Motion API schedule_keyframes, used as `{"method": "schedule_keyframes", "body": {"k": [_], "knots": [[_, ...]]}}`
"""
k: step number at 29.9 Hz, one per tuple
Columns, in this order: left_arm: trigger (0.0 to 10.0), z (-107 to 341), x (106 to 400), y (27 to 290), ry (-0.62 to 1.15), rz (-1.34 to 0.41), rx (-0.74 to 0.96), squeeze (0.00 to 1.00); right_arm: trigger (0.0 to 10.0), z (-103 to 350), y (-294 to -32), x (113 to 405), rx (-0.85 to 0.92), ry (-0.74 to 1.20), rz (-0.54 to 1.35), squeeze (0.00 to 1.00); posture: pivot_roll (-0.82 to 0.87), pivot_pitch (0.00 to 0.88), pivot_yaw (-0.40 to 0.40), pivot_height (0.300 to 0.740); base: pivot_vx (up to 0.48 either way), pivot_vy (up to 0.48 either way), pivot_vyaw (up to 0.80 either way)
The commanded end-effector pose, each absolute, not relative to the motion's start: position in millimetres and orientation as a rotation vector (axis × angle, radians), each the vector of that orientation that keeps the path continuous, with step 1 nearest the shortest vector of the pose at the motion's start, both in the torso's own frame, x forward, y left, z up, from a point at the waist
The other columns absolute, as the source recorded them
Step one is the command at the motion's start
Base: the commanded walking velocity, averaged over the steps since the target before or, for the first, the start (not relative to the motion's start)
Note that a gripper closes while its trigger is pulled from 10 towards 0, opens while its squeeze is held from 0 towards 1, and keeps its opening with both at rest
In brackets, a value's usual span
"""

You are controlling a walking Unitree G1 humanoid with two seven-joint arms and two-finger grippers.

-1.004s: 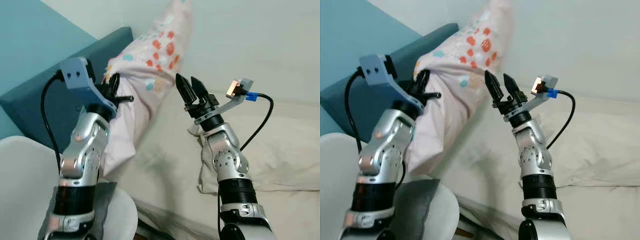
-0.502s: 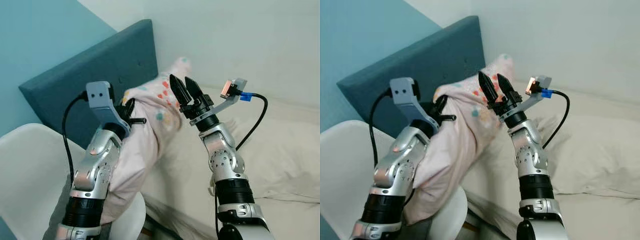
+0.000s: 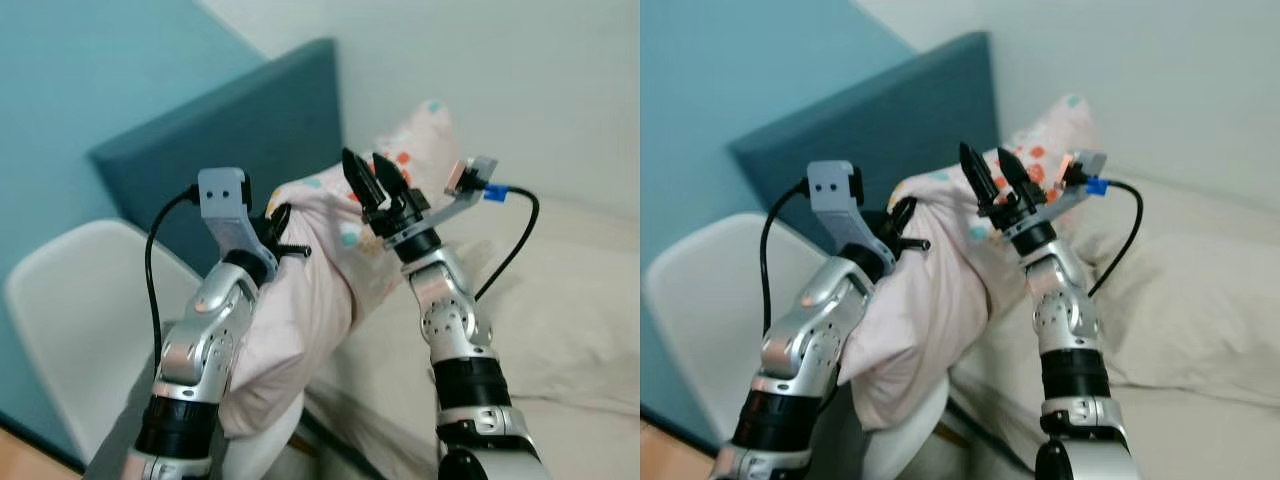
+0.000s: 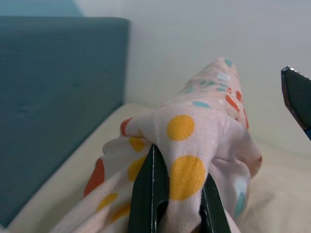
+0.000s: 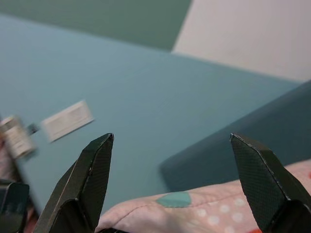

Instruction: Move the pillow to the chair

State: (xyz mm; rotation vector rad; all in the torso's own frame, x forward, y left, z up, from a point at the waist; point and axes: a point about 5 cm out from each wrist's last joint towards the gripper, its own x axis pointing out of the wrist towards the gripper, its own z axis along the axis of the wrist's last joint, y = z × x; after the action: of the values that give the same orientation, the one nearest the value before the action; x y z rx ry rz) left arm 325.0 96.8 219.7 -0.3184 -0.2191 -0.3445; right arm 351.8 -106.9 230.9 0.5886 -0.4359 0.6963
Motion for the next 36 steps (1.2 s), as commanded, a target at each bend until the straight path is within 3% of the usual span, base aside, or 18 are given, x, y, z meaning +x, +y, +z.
{"method": "schedule_keyframes", "body": {"k": [1, 36], "knots": [[10.0, 238.9, 322.1, 108.5, -0.341, -0.317, -0.321, 0.00, 10.0, 229.7, -100.2, 351.8, 0.587, -0.422, 0.720, 0.00, 0.00, 0.000, 0.065, 0.740, 0.000, 0.000, 0.79], [10.0, 240.1, 323.7, 114.9, -0.349, -0.298, -0.289, 0.00, 10.0, 227.6, -98.8, 351.4, 0.583, -0.414, 0.725, 0.00, 0.01, 0.000, 0.061, 0.740, 0.000, 0.000, 0.79]]}}
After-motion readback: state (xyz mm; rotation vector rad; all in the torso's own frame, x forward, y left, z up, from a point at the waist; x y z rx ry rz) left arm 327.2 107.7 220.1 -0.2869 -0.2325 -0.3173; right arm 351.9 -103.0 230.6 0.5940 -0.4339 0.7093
